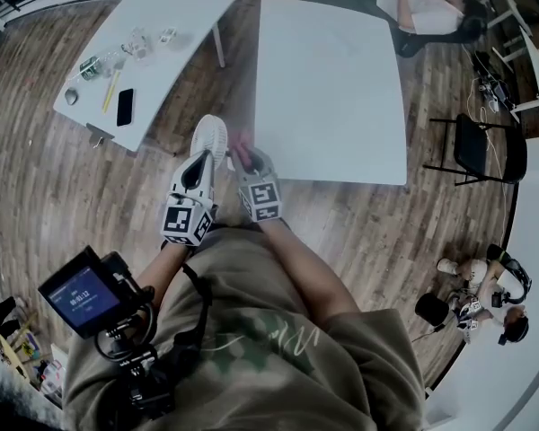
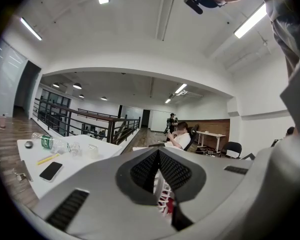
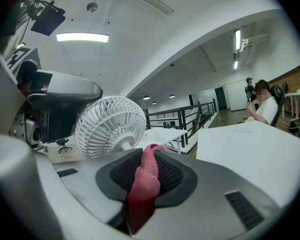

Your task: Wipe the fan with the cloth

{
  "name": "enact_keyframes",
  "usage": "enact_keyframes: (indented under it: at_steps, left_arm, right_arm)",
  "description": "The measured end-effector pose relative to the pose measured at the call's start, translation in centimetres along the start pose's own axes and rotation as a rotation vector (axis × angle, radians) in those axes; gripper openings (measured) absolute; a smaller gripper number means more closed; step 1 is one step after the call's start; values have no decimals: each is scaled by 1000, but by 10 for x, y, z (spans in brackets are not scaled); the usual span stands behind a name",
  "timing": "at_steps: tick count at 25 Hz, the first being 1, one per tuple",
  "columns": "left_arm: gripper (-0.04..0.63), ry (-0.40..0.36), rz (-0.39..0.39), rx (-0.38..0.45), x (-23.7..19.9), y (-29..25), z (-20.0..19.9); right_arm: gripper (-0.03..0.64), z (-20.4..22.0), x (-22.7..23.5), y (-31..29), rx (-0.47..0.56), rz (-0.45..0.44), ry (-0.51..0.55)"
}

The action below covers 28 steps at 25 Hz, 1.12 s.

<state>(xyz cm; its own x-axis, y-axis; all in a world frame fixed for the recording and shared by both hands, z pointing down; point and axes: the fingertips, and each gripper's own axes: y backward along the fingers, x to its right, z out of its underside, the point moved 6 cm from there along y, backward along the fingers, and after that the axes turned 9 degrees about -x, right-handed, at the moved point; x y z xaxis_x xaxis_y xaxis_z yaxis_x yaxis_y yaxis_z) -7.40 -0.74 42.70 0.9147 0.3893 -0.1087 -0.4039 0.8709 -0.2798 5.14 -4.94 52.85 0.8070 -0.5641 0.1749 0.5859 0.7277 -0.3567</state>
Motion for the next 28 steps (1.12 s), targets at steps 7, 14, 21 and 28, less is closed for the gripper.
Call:
enact_keyframes:
  at_steps: [7, 14, 21, 28]
  left_arm:
    - [20, -3, 3, 13, 0, 3, -1]
    - [20, -4, -3, 11, -3, 5, -3]
    - [20, -5, -12, 7, -1, 6, 2]
    - [20, 6, -17, 1, -6, 7, 4]
  right_arm:
    - [101, 11, 8, -1, -34, 32, -16]
    - [101, 11, 6, -4, -18, 34, -15]
    - [101, 13, 6, -2, -21, 28, -28]
    - [100, 20, 7, -6, -45, 49, -21]
